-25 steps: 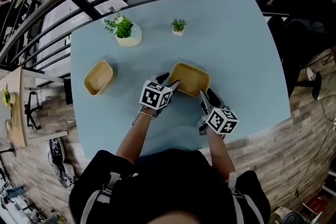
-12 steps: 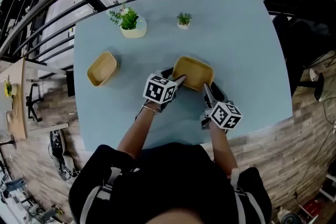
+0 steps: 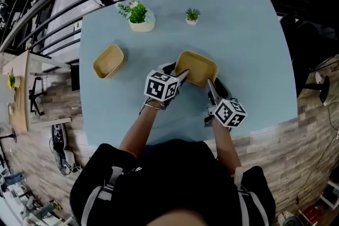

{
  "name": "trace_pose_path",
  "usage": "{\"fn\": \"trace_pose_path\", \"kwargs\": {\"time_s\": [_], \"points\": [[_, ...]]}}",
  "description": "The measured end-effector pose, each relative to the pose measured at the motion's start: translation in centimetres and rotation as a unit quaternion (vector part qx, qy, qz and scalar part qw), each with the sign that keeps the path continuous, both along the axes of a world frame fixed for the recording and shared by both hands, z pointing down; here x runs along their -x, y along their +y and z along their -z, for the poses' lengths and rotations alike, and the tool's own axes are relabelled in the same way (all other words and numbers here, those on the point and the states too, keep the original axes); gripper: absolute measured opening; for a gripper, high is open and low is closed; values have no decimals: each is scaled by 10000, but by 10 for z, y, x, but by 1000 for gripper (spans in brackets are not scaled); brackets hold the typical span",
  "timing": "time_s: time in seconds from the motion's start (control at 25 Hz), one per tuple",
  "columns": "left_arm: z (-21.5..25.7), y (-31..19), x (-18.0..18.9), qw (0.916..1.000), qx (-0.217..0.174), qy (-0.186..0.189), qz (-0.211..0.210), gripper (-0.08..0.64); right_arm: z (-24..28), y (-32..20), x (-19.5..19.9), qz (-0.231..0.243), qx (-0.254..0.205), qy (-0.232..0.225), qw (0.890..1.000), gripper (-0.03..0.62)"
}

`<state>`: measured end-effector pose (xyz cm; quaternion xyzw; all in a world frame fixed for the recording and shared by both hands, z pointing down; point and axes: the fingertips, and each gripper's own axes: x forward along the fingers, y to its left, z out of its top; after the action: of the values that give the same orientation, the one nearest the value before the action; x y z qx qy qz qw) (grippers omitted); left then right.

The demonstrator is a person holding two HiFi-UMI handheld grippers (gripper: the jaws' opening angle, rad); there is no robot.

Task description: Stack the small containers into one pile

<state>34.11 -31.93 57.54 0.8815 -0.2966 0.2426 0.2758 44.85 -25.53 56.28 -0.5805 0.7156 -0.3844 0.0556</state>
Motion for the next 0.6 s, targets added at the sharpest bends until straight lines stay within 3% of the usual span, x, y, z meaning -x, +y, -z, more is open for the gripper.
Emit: {"fn": "trace_pose_path", "kwargs": {"time_s": [0.28,0.6], "points": [[15,3,34,9993,-226,-8,295,210,12,-3,30,293,-161,13,9994,161],[27,4,95,9973,-228,94,690,210,27,-14,86,670,-292,85,9973,160]]}}
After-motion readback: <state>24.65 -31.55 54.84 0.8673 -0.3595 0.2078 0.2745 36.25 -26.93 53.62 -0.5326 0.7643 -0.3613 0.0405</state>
